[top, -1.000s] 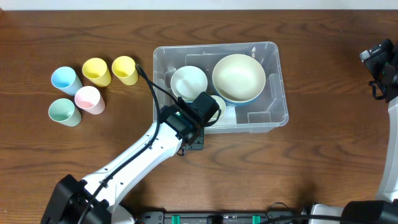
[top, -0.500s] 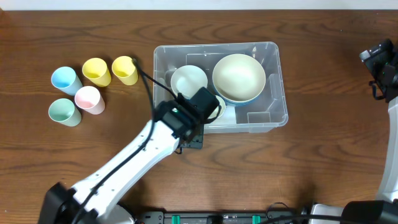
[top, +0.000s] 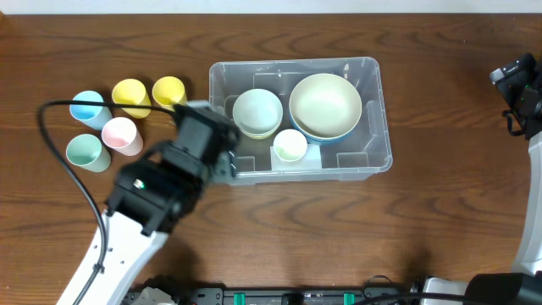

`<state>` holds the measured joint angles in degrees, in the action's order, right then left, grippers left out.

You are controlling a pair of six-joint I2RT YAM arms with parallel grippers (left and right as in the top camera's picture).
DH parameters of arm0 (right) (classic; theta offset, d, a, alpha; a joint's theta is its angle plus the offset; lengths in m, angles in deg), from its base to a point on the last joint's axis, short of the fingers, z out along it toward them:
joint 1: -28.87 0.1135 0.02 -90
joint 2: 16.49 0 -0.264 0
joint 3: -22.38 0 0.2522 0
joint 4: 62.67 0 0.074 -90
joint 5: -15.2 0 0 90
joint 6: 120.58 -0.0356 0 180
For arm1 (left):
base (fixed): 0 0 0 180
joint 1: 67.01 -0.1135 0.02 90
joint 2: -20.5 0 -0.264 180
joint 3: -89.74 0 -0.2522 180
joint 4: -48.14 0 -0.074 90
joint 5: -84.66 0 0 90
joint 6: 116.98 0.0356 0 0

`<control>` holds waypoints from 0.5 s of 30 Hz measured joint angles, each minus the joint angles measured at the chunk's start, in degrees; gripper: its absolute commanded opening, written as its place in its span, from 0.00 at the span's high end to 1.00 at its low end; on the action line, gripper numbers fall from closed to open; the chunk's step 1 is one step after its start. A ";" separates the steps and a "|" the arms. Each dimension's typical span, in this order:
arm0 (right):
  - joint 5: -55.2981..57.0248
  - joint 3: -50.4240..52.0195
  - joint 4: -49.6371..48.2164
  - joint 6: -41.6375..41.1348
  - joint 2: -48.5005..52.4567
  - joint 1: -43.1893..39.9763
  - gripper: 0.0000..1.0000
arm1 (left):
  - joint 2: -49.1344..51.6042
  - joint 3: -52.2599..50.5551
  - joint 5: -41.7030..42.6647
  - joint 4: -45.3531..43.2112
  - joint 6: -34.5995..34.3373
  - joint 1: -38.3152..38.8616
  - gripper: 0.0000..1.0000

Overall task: Pack container
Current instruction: 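Move the left gripper left toward the yellow cups, then grasp the right yellow cup with the left gripper and lift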

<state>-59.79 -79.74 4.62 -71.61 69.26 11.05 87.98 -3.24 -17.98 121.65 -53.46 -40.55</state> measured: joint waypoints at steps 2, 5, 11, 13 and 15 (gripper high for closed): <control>0.02 0.00 -0.02 0.00 0.00 0.00 0.01 | 1.57 0.31 -0.66 -1.07 1.70 -5.07 0.23; 0.02 0.00 0.00 0.00 0.00 0.00 0.01 | 5.75 2.62 -0.04 -2.84 4.57 -12.48 0.22; 0.02 0.00 0.00 0.00 0.00 0.00 0.01 | 15.47 9.73 1.95 -4.50 7.45 -21.53 0.19; 0.00 0.00 0.00 0.00 0.00 0.00 0.01 | 18.84 11.47 2.14 -5.60 7.72 -22.84 0.19; 0.02 0.00 0.00 0.00 0.00 0.00 0.01 | 21.97 12.26 2.34 -7.23 8.15 -23.28 0.19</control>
<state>-59.77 -79.74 4.62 -71.61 69.26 11.05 109.95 9.02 -15.64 114.41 -45.30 -63.83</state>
